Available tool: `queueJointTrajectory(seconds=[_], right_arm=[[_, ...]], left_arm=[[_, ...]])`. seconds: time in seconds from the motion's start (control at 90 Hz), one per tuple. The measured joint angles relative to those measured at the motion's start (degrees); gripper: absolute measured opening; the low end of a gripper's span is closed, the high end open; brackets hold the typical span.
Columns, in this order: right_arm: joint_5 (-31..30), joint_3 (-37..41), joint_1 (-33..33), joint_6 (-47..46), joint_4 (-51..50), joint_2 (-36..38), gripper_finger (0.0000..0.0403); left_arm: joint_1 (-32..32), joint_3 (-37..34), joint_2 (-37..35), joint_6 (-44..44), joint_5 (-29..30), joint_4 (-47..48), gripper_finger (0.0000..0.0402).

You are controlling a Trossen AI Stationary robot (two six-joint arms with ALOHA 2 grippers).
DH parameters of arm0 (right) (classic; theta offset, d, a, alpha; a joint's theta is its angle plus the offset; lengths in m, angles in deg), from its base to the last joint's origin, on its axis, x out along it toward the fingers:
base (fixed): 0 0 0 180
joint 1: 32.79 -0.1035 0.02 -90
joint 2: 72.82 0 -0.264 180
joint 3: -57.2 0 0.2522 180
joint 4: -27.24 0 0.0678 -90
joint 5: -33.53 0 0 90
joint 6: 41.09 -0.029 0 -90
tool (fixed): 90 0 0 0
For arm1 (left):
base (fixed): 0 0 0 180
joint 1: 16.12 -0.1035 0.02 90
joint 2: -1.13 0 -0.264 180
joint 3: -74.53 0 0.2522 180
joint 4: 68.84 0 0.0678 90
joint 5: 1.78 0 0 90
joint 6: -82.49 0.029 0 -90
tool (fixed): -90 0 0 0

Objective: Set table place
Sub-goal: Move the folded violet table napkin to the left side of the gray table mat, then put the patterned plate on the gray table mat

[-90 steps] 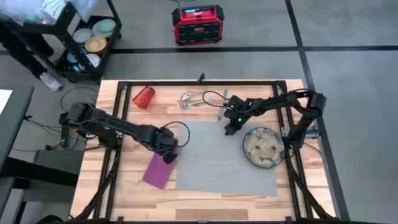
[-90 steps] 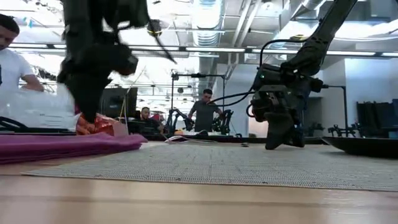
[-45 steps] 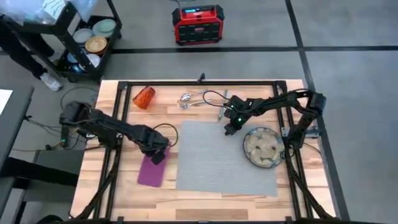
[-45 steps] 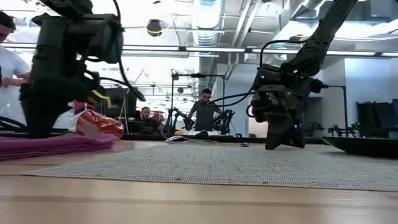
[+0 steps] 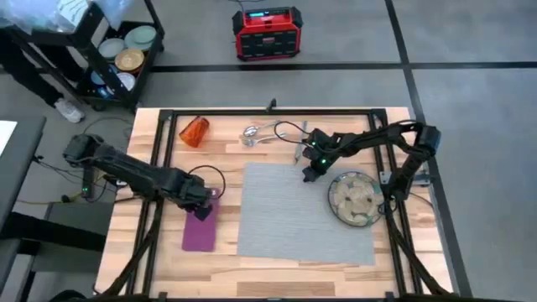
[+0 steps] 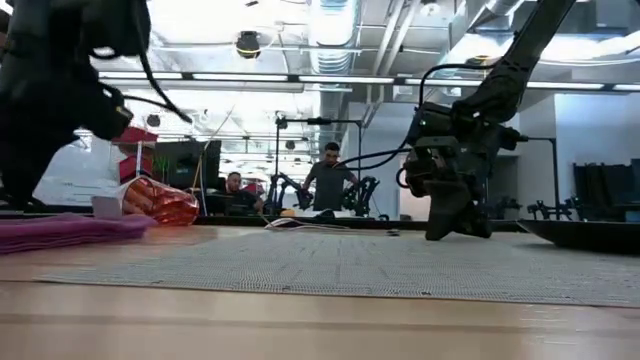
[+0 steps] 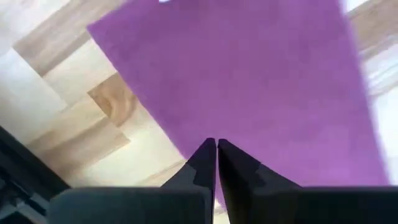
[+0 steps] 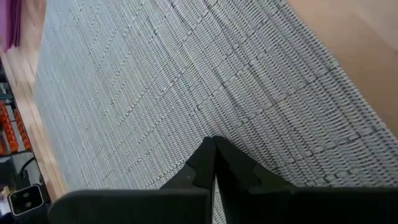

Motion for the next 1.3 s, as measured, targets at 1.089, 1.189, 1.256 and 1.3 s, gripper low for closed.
queueJointTrajectory(seconds=[1.089, 1.189, 1.256, 1.3], right_arm=[[-23.90, 0.37, -14.43, -11.88, -25.03, 27.38, 0.0000], [-24.66, 3.21, -18.01, -20.01, -19.74, 29.99, 0.0000], [-29.47, 3.48, -20.27, -23.45, -18.09, 33.00, 0.0000], [-33.81, 3.49, -21.59, -26.07, -18.67, 34.99, 0.0000]], left_arm=[[-7.12, 2.35, 3.08, 14.55, 21.51, -46.81, 0.0000], [-10.38, 2.35, 7.10, 19.75, 8.88, -59.22, 0.0000], [-12.78, 2.40, 10.98, 22.48, 2.01, -69.47, 0.0000], [-14.61, 2.40, 14.02, 23.23, -1.48, -75.95, 0.0000]])
